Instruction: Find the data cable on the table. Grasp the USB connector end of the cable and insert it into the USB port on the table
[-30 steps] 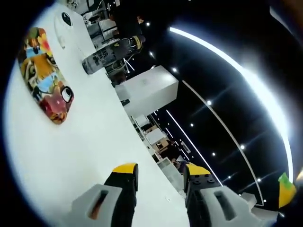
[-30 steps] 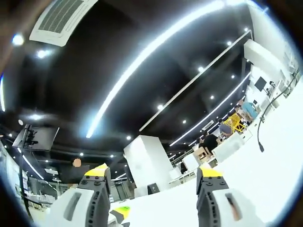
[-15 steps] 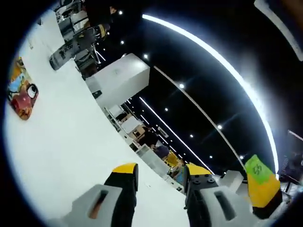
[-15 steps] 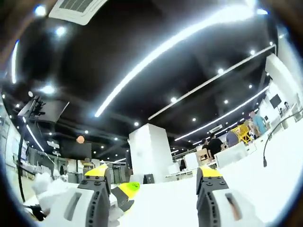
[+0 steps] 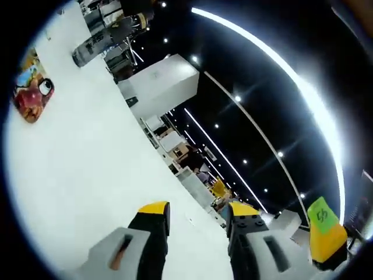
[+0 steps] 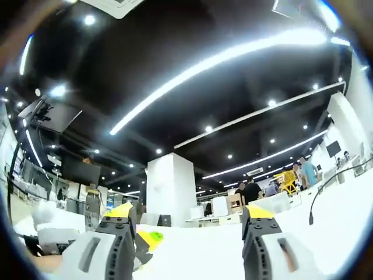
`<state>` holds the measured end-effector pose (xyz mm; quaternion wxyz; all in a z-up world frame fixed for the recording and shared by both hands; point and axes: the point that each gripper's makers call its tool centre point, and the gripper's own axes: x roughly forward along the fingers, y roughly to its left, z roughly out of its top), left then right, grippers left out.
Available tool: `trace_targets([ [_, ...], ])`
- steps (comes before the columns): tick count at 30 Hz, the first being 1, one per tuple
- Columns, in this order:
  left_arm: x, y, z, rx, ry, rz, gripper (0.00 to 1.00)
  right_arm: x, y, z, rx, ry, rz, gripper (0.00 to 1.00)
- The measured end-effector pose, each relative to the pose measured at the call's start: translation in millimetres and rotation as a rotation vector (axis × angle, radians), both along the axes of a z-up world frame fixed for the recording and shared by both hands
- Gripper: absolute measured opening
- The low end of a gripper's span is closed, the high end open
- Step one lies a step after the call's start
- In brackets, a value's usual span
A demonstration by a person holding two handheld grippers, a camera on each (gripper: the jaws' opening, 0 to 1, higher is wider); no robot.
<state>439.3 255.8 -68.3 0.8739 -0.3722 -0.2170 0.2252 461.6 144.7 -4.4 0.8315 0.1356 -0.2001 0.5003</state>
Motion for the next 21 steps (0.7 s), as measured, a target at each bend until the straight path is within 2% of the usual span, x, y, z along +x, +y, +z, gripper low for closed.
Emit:
trace_targets([
  [4, 6.5, -13, 0.4, 0.089, 0.071, -0.025, 0.39, -8, 11, -6.0, -0.067, -0.062, -0.004, 0.75],
  [5, 6.1, -12, 0.9, 0.117, 0.087, -0.014, 0.38, -12, 11, -5.3, -0.055, -0.060, 0.001, 0.74],
  [8, 5.4, -13, -0.7, 0.084, 0.077, -0.024, 0.38, -15, 10, -3.9, -0.057, -0.072, 0.003, 0.75],
  [12, -0.2, -7, -1.5, 0.001, 0.017, -0.014, 0.39, -12, 7, -2.5, -0.038, -0.052, -0.008, 0.75],
  [15, -1.4, -6, -3.6, -0.017, 0.013, -0.017, 0.39, -12, 6, -0.2, -0.019, -0.034, 0.004, 0.76],
  [20, -2.2, -7, -4.9, -0.025, 0.017, -0.018, 0.37, -19, 10, 0.9, -0.029, -0.055, 0.023, 0.78],
  [21, -2.8, -8, -4.4, -0.021, 0.015, -0.014, 0.37, -22, 12, 2.1, -0.024, -0.047, 0.049, 0.78],
])
